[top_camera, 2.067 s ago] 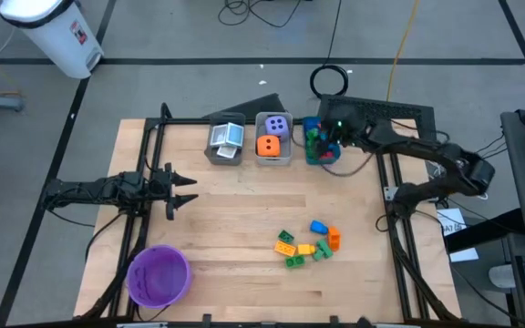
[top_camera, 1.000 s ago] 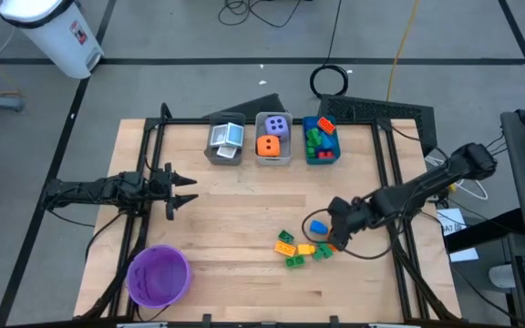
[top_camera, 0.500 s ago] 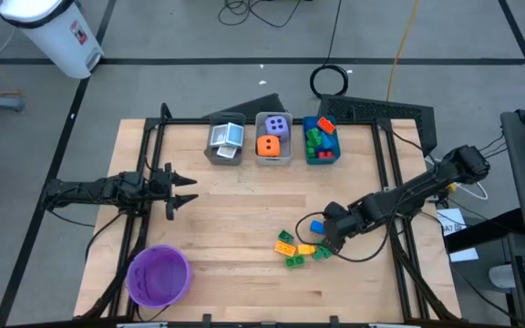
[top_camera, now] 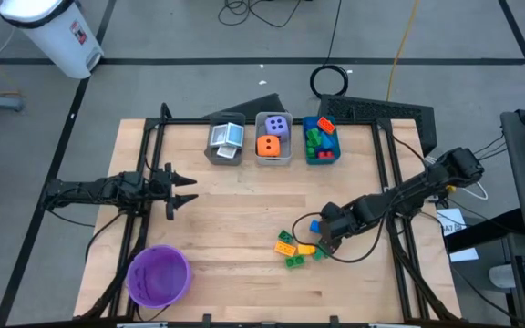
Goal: Pick & Place Toys
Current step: Put the light orange game piece into the blue bin
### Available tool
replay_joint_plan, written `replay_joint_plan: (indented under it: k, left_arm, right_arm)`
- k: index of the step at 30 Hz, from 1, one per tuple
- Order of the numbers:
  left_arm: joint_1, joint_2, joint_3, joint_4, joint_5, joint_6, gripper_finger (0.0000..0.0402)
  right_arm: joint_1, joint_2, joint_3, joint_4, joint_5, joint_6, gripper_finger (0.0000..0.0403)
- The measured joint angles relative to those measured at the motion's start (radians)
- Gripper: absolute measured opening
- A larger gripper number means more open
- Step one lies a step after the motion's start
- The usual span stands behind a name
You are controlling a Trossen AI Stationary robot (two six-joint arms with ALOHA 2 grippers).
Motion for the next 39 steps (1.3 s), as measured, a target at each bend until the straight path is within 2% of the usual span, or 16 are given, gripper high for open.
replay_joint_plan:
  k: [14, 24, 31, 39]
  left_arm:
    - [0.000, 0.000, 0.000, 0.000, 0.000, 0.000, 0.0246]
    - [0.000, 0.000, 0.000, 0.000, 0.000, 0.000, 0.0246]
    - [0.000, 0.000, 0.000, 0.000, 0.000, 0.000, 0.0246]
    - [0.000, 0.000, 0.000, 0.000, 0.000, 0.000, 0.0246]
  right_arm:
    - [0.000, -0.003, 0.003, -0.006, -0.024, 0.000, 0.0169]
    - [-0.007, -0.038, -0.001, -0.035, -0.018, -0.043, 0.0141]
    - [-0.008, -0.079, -0.001, -0.077, 0.058, -0.048, 0.0136]
    - [-0.008, -0.167, -0.001, -0.100, 0.090, -0.052, 0.0135]
